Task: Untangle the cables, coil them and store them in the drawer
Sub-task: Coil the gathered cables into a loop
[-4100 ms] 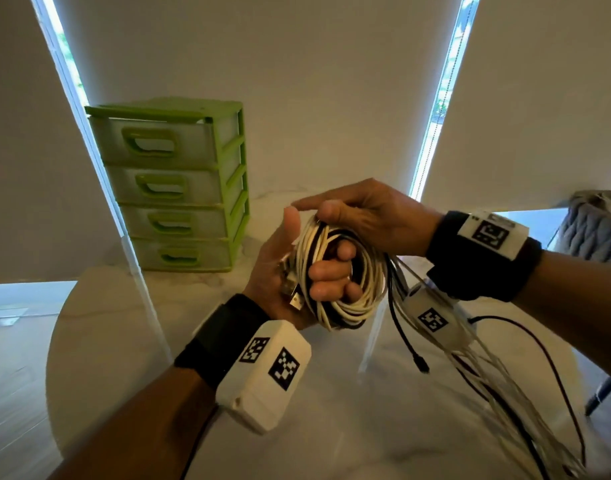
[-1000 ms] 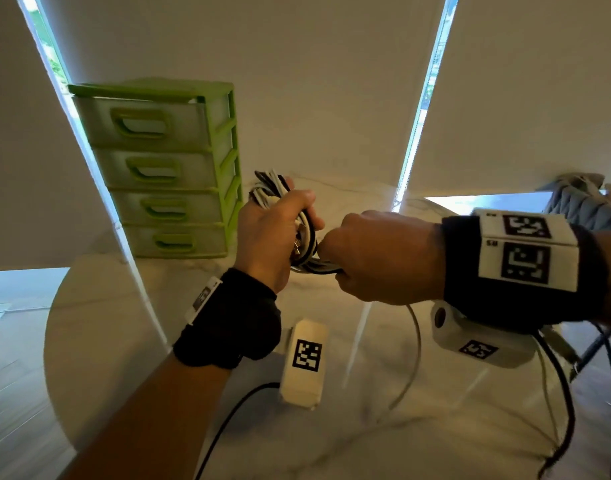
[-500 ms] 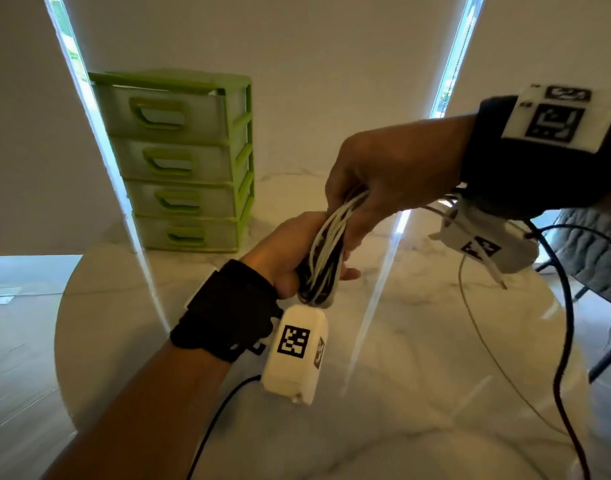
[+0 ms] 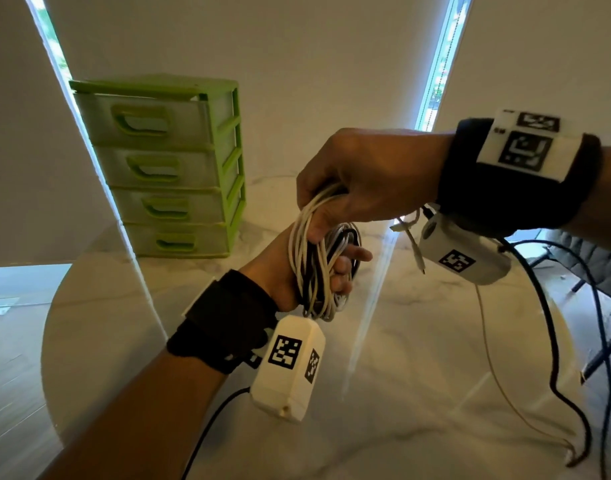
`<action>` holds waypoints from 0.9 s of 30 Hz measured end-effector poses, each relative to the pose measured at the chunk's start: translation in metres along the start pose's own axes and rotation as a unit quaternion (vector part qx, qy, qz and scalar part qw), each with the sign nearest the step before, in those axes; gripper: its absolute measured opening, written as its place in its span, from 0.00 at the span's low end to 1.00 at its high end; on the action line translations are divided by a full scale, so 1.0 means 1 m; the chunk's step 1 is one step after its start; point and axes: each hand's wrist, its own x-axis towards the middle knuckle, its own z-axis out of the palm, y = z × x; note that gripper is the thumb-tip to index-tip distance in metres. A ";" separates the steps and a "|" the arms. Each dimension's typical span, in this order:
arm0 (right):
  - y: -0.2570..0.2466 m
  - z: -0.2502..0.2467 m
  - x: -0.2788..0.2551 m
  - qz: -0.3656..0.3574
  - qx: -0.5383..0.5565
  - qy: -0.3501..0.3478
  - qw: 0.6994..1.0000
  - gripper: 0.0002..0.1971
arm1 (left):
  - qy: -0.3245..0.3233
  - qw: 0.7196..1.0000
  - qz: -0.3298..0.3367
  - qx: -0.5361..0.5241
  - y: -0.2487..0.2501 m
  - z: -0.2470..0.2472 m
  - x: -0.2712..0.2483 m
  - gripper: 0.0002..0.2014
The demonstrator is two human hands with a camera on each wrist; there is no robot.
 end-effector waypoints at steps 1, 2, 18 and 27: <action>-0.001 -0.001 0.001 -0.003 0.005 -0.005 1.000 0.13 | -0.001 1.000 -0.009 -0.009 -0.001 -0.002 0.001 0.36; 0.000 -0.001 0.002 -0.005 0.019 -0.012 1.000 0.11 | -0.007 1.000 -0.018 -0.019 -0.002 -0.003 0.001 0.37; 0.036 0.033 -0.025 0.003 0.192 0.129 0.973 0.16 | -0.249 0.939 -0.034 -0.237 -0.006 0.009 -0.005 0.30; 0.046 0.038 -0.037 0.050 0.271 0.102 0.956 0.14 | -0.282 0.935 0.025 -0.212 -0.010 0.007 0.002 0.57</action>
